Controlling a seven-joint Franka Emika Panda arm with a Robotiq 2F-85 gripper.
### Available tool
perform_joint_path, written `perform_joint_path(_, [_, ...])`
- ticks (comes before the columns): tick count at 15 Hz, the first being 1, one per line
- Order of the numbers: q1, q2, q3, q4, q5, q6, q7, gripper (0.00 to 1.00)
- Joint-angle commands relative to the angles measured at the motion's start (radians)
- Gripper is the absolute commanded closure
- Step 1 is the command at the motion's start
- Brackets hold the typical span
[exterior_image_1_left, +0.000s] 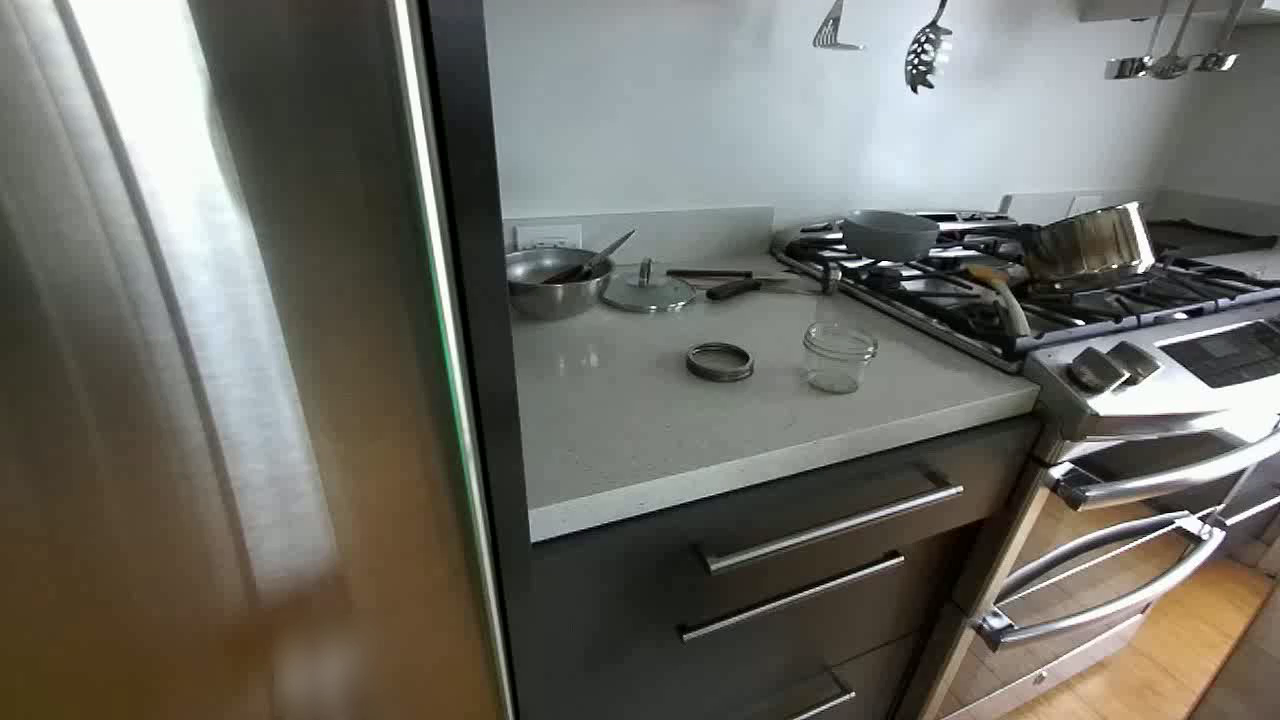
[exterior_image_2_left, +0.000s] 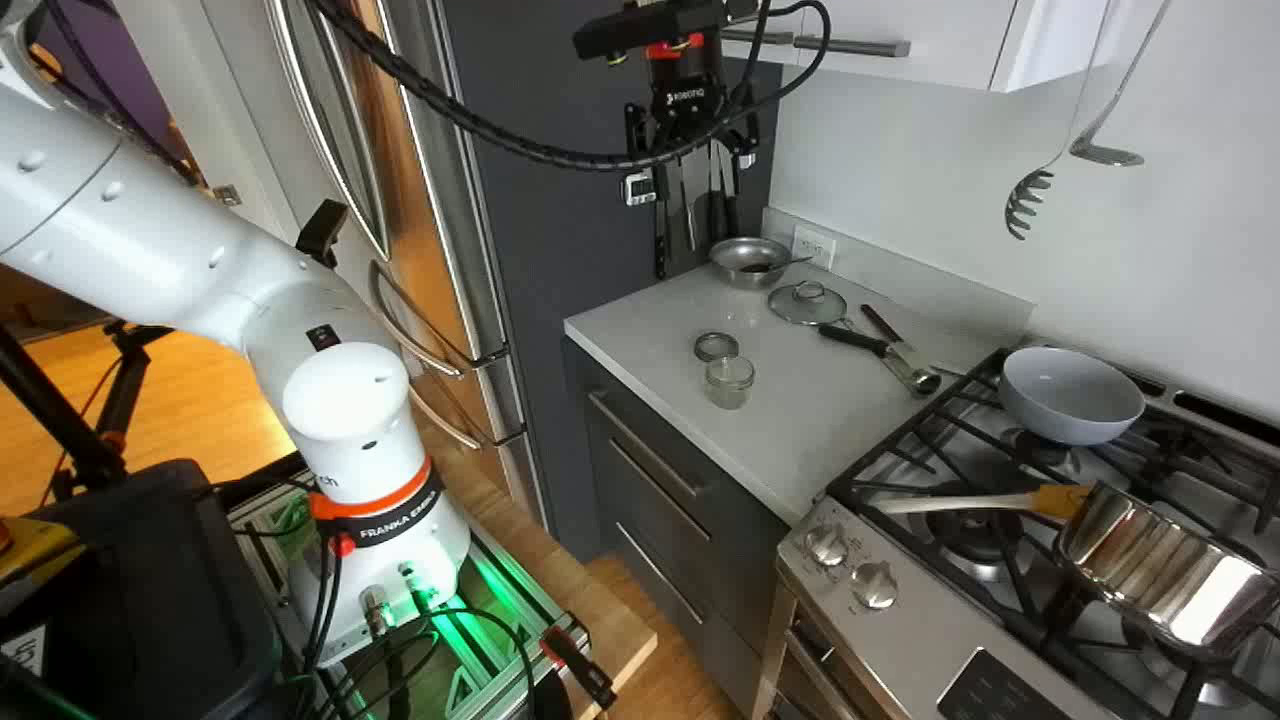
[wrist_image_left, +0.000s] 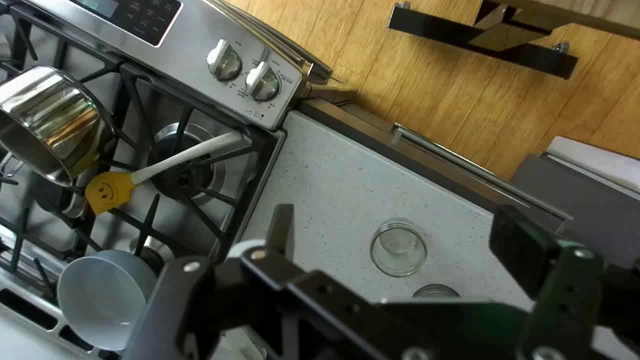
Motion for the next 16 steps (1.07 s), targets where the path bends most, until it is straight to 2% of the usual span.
perform_joint_path(1, [0.016,-0.001,-0.012,0.002,-0.006,-0.004,0.006,0.00])
perform_joint_path(6, [0.016,-0.001,-0.012,0.002,-0.006,-0.004,0.006,0.00])
perform_joint_path(10, [0.068,0.107,-0.032,0.029,0.023,0.091,-0.091,0.00])
perform_joint_path(13, [0.096,0.179,-0.035,0.031,0.124,0.219,-0.077,0.00])
perform_joint_path(16, [0.113,0.316,-0.021,0.076,0.301,0.284,-0.006,0.00])
